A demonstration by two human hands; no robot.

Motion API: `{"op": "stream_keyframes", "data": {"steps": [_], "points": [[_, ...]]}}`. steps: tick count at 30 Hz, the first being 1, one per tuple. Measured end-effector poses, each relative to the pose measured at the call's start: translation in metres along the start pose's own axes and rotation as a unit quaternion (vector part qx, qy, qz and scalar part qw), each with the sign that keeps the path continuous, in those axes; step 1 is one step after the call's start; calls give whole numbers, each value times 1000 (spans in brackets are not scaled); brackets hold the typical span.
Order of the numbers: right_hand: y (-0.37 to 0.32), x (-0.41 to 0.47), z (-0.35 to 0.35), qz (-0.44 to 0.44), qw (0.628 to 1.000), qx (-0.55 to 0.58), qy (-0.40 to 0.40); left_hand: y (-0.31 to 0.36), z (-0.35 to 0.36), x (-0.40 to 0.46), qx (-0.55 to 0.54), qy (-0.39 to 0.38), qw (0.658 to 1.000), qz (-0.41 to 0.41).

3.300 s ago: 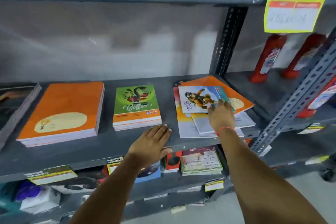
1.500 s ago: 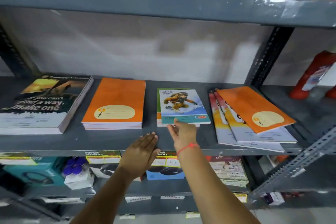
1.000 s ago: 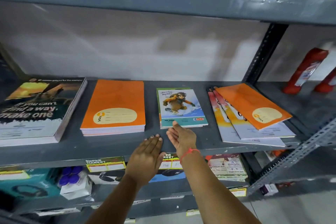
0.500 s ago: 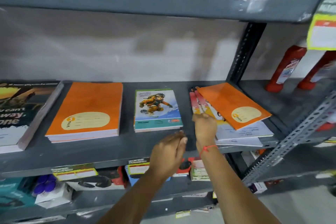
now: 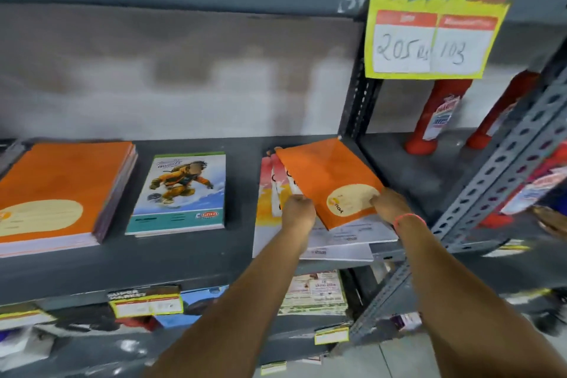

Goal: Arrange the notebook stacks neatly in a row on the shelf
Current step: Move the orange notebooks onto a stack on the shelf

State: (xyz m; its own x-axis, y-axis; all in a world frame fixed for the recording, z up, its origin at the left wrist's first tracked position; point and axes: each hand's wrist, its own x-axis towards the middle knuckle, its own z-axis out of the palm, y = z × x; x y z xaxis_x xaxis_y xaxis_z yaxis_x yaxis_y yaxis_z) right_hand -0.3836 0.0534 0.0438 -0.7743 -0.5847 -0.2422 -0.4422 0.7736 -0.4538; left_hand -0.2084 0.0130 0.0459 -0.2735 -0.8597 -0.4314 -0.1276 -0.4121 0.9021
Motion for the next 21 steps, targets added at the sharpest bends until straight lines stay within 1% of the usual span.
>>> {"op": "stream_keyframes", "data": {"steps": [5,7,9,12,14,16,18,19,21], "points": [[5,5,-20,4,999,32,-10,9,5,-2,1,-33,999,-30],[3,7,-23,13,997,69,-10,16,4,-7,8,-38,998,-53],[-1,7,-25,34,991,127,-8,18,6,-11,8,-29,998,-55],[-5,3,-30,53,966,248,-39,20,7,-17,16,-9,1000,-16],[-9,-6,-35,43,939,335,-69,24,-1,-23,16,5,1000,10],[-17,-20,-40,29,913,395,-95,30,-14,-26,3,19,999,44],[-34,-39,-42,10,886,448,-117,39,-38,-32,-3,38,996,77],[-46,-50,-41,-1,879,461,-123,45,-53,-35,-1,51,995,88],[-70,-73,-38,-34,876,464,-129,54,-84,-39,5,75,991,108]]}}
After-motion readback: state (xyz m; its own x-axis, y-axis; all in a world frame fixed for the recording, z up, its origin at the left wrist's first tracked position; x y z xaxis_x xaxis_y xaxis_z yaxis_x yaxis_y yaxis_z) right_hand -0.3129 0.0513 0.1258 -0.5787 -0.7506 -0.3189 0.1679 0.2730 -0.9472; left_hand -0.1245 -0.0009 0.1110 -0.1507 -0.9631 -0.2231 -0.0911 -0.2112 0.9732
